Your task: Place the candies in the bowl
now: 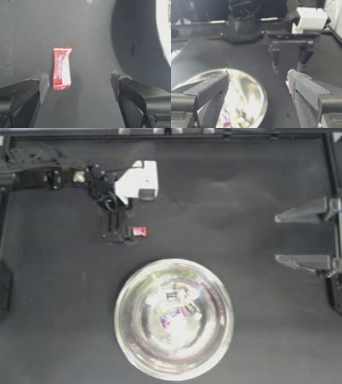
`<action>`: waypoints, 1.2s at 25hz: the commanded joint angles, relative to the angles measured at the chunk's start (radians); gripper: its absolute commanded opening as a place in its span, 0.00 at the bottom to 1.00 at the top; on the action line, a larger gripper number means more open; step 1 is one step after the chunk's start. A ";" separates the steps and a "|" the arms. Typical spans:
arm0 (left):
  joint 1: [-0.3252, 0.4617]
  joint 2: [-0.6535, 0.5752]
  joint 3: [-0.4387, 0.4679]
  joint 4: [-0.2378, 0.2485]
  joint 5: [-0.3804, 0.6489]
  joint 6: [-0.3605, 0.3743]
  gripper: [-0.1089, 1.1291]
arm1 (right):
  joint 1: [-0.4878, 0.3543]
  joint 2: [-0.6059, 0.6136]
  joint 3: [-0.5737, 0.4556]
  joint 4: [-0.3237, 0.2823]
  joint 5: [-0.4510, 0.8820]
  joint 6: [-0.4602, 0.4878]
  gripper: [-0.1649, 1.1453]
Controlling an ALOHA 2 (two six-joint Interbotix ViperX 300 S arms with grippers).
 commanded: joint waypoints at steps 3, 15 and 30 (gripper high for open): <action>-0.003 0.018 -0.029 0.006 -0.020 0.043 0.91 | -0.005 0.005 -0.011 0.005 -0.009 0.002 0.88; -0.005 0.097 -0.032 0.061 -0.060 0.025 0.91 | -0.005 -0.005 -0.009 0.011 -0.017 0.000 0.88; -0.009 0.130 -0.038 0.083 -0.029 0.021 0.84 | -0.005 -0.006 -0.009 0.014 -0.017 0.000 0.88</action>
